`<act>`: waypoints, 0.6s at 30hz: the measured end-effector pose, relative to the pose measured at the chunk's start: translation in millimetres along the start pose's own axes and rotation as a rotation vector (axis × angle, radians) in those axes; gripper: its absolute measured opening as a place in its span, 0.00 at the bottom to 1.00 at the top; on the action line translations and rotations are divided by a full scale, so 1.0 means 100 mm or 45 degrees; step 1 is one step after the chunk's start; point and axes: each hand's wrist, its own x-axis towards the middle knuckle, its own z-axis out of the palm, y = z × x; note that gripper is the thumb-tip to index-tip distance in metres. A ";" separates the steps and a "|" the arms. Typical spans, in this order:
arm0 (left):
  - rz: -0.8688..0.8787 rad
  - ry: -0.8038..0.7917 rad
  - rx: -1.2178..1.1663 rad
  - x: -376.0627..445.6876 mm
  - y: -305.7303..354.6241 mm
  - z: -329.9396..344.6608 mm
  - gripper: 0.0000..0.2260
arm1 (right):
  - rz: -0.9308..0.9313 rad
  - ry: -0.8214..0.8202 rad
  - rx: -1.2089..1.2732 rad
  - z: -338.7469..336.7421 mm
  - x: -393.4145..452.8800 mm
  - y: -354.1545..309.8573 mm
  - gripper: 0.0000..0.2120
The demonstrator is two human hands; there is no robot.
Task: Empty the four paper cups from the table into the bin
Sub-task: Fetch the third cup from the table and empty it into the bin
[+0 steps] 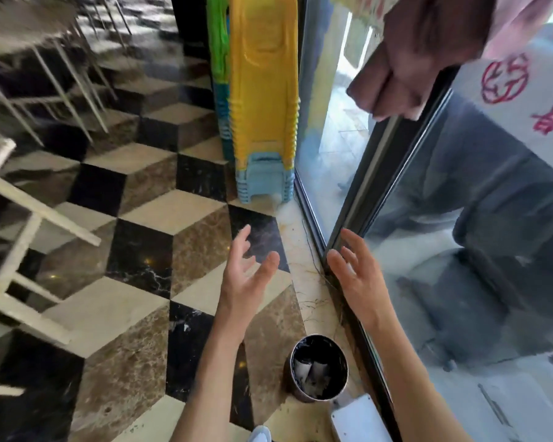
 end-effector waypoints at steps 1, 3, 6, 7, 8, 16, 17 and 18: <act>0.057 0.030 0.011 -0.05 0.20 -0.08 0.33 | -0.040 0.012 0.011 -0.01 -0.06 -0.21 0.25; 0.158 0.076 0.045 -0.15 0.54 -0.25 0.32 | -0.138 0.028 0.035 -0.05 -0.17 -0.56 0.25; 0.255 0.146 0.115 -0.34 0.85 -0.49 0.34 | -0.277 0.008 0.009 -0.07 -0.34 -0.96 0.26; 0.270 0.176 0.119 -0.41 0.92 -0.55 0.34 | -0.326 -0.016 0.004 -0.07 -0.39 -1.07 0.26; 0.281 0.210 0.121 -0.50 0.98 -0.62 0.35 | -0.375 -0.049 -0.006 -0.06 -0.44 -1.16 0.26; 0.310 0.628 0.168 -1.43 1.18 -1.11 0.32 | -0.599 -0.417 -0.123 0.39 -0.86 -1.65 0.35; 0.300 0.656 0.169 -1.52 1.18 -1.16 0.32 | -0.612 -0.441 -0.117 0.46 -0.89 -1.67 0.35; 0.276 0.719 0.172 -1.67 1.16 -1.25 0.34 | -0.633 -0.497 -0.107 0.57 -0.98 -1.70 0.34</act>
